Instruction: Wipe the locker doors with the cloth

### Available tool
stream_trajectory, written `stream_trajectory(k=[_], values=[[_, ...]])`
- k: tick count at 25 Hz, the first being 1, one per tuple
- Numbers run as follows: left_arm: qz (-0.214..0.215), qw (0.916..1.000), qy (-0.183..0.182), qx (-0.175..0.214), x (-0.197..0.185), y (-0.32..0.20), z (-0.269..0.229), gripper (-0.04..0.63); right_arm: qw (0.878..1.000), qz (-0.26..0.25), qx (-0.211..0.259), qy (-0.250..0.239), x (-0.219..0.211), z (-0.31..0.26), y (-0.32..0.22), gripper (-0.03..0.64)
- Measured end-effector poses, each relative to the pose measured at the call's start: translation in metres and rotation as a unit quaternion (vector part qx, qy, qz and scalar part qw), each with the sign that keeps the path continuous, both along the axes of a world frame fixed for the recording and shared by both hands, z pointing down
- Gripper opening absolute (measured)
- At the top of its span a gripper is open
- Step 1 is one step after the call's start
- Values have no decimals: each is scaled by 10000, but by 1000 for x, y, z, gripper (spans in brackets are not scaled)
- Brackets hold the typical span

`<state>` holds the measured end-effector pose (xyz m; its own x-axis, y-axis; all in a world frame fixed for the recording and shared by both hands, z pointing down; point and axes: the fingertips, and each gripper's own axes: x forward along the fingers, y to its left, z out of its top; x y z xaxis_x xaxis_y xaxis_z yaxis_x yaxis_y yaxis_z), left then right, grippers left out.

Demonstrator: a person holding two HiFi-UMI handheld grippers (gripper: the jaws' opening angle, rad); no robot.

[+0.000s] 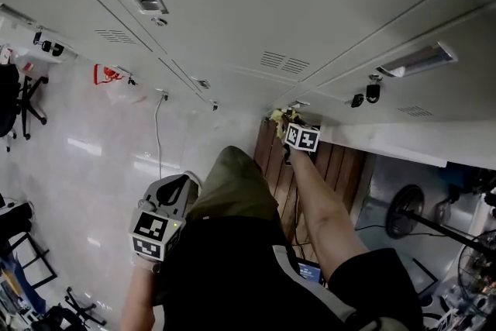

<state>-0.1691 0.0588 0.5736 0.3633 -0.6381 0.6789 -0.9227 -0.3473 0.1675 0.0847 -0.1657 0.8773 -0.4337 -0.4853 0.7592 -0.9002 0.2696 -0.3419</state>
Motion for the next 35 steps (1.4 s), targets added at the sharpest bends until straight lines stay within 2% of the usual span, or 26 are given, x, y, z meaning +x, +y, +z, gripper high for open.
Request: stream_trajectory(k=[13,21,27,35], values=[[-42,9999,82,135,-34,23,-12,8,9982,192,291,-484,-43,-32,20,112],[56,9993,205,324,-50,16,-38,8,9957,123,370,-845,-77,-84,53,112],[146,9983,331,456,-61,4,-55,8,9922,-77,670,-1044,-101,-141,71,112],[248,9953,511,790,-74,-23,-86,8,9847,-412,1179,-1215,-132,-248,88,112]])
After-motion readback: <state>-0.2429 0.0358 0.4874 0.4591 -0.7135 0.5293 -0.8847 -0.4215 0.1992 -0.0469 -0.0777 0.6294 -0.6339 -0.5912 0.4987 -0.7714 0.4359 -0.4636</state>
